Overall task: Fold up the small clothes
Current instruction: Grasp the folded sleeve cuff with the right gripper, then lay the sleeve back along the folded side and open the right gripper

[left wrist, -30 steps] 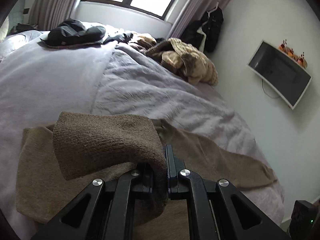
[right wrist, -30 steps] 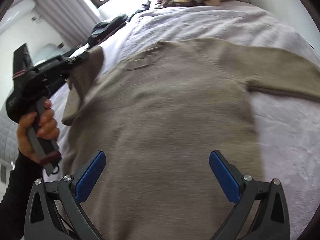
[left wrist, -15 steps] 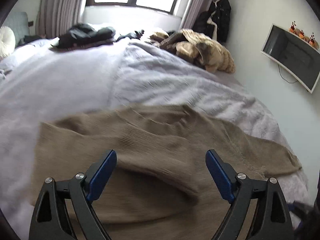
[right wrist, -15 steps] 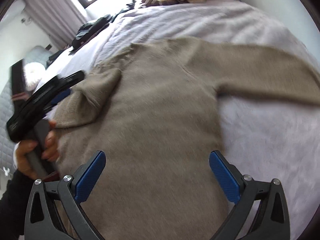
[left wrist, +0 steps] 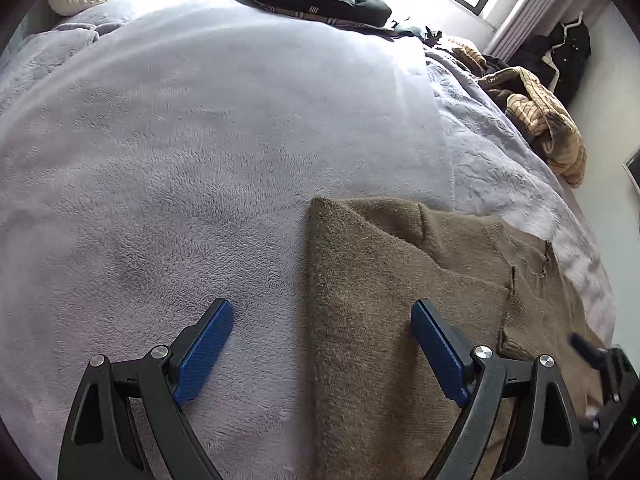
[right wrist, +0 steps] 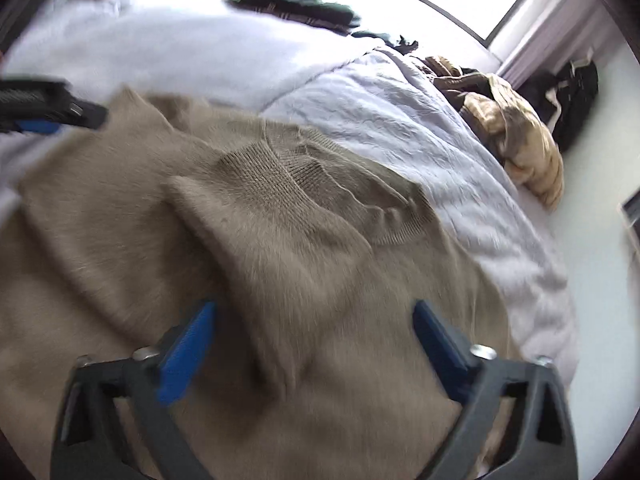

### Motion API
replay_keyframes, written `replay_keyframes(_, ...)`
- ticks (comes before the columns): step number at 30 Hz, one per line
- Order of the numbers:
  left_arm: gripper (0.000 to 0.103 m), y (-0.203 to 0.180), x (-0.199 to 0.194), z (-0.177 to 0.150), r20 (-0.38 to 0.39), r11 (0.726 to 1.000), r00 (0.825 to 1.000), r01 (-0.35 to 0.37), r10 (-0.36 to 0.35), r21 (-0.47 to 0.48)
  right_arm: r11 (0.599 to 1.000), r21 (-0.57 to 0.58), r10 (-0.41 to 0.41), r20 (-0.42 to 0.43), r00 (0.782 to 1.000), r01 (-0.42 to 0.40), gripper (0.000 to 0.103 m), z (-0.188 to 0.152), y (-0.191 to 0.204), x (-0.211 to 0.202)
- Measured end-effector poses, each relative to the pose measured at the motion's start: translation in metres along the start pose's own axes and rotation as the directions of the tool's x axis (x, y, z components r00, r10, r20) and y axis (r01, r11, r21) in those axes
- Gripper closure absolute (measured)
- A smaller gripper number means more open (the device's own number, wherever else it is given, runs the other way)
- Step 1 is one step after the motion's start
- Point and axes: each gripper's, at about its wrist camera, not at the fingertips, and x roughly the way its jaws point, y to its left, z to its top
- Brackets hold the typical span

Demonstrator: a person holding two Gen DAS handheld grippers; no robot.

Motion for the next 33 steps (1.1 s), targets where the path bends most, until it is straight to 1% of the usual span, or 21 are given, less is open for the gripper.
replay_keyframes(1,0.012,-0.002,0.001,-0.001,-0.002,1.000,1.000,0.002,-0.002,0.008,1.000,0.023,0.022,-0.001,1.000,-0.022,0.091,0.002,-0.007,0.004)
replay_keyframes(3,0.012,-0.006,0.004,-0.001,-0.007,1.000,1.000,0.007,-0.007,0.027,0.978,0.178,0.102,0.055,0.993,-0.110,0.092,0.000,-0.041,-0.002)
replay_keyframes(5,0.012,-0.009,0.006,0.000,-0.011,0.999,1.000,0.001,-0.001,0.044,0.918,0.344,0.168,0.112,0.979,-0.197,0.092,-0.014,-0.079,-0.005)
replay_keyframes(7,0.012,-0.013,0.005,0.000,-0.005,0.998,1.000,-0.002,0.003,0.055,0.794,0.524,0.259,0.166,0.951,-0.308,0.092,-0.041,-0.120,0.004)
replay_keyframes(8,0.012,-0.015,0.004,0.000,-0.002,0.998,1.000,-0.001,0.002,0.059,0.725,0.594,0.303,0.177,0.936,-0.348,0.085,-0.054,-0.134,0.012)
replay_keyframes(9,0.012,-0.016,-0.002,-0.003,0.005,0.997,1.000,0.002,-0.003,0.074,0.636,0.671,0.365,0.173,0.915,-0.381,0.074,-0.075,-0.148,0.025)
replay_keyframes(11,0.012,-0.021,-0.014,-0.010,0.027,0.993,1.000,0.006,-0.009,0.119,0.528,0.732,0.446,0.193,0.874,-0.431,0.056,-0.100,-0.161,0.039)
replay_keyframes(12,0.012,-0.023,-0.019,-0.012,0.037,0.990,0.999,0.007,-0.013,0.139,0.453,0.749,0.480,0.252,0.840,-0.484,0.056,-0.114,-0.167,0.041)
replay_keyframes(15,0.012,-0.030,-0.044,-0.027,0.069,0.971,0.997,0.013,-0.030,0.237,0.341,0.771,0.502,0.336,0.797,-0.539,0.047,-0.133,-0.178,0.039)
replay_keyframes(17,0.012,-0.035,-0.053,-0.037,0.060,0.953,0.998,0.013,-0.033,0.303,0.297,0.783,0.506,0.356,0.786,-0.546,0.046,-0.137,-0.182,0.041)
replay_keyframes(19,0.012,-0.039,-0.058,-0.050,0.036,0.927,0.999,0.006,-0.021,0.375,0.277,0.796,0.507,0.355,0.786,-0.539,0.046,-0.137,-0.183,0.044)
replay_keyframes(20,0.012,-0.042,-0.059,-0.055,0.032,0.915,0.999,-0.006,-0.007,0.404,0.276,0.799,0.503,0.354,0.788,-0.535,0.046,-0.137,-0.183,0.045)
replay_keyframes(21,0.012,-0.044,-0.058,-0.062,0.031,0.900,0.999,-0.025,0.013,0.436,0.288,0.801,0.498,0.343,0.797,-0.525,0.051,-0.134,-0.183,0.046)
replay_keyframes(22,0.012,-0.047,-0.056,-0.067,0.032,0.891,0.999,-0.042,0.031,0.453,0.310,0.801,0.492,0.325,0.808,-0.512,0.061,-0.129,-0.182,0.047)
replay_keyframes(23,0.012,-0.050,-0.052,-0.071,0.034,0.883,0.998,-0.068,0.059,0.464,0.346,0.800,0.487,0.293,0.823,-0.490,0.093,-0.123,-0.179,0.048)
replay_keyframes(24,0.012,-0.050,-0.050,-0.074,0.040,0.881,0.996,-0.090,0.081,0.465,0.397,0.789,0.477,0.260,0.840,-0.469,0.095,-0.114,-0.177,0.047)
replay_keyframes(25,0.012,-0.053,-0.046,-0.076,0.054,0.880,0.993,-0.122,0.109,0.459,0.437,0.763,0.462,0.264,0.846,-0.477,0.095,-0.103,-0.177,0.043)
replay_keyframes(28,0.012,-0.054,-0.042,-0.075,0.139,0.875,0.972,-0.233,0.192,0.424,0.529,0.670,0.398,0.346,0.850,-0.521,0.095,-0.076,-0.184,0.016)
replay_keyframes(29,0.012,-0.050,-0.042,-0.072,0.156,0.882,0.967,-0.250,0.203,0.399,0.544,0.656,0.384,0.358,0.851,-0.522,0.095,-0.072,-0.188,0.013)
replay_keyframes(31,0.012,-0.041,-0.044,-0.067,0.176,0.896,0.959,-0.270,0.220,0.352,0.547,0.660,0.384,0.349,0.855,-0.515,0.095,-0.073,-0.195,0.017)
replay_keyframes(33,0.012,-0.031,-0.047,-0.065,0.166,0.912,0.966,-0.246,0.201,0.329,0.538,0.689,0.403,0.296,0.866,-0.486,0.095,-0.083,-0.198,0.034)
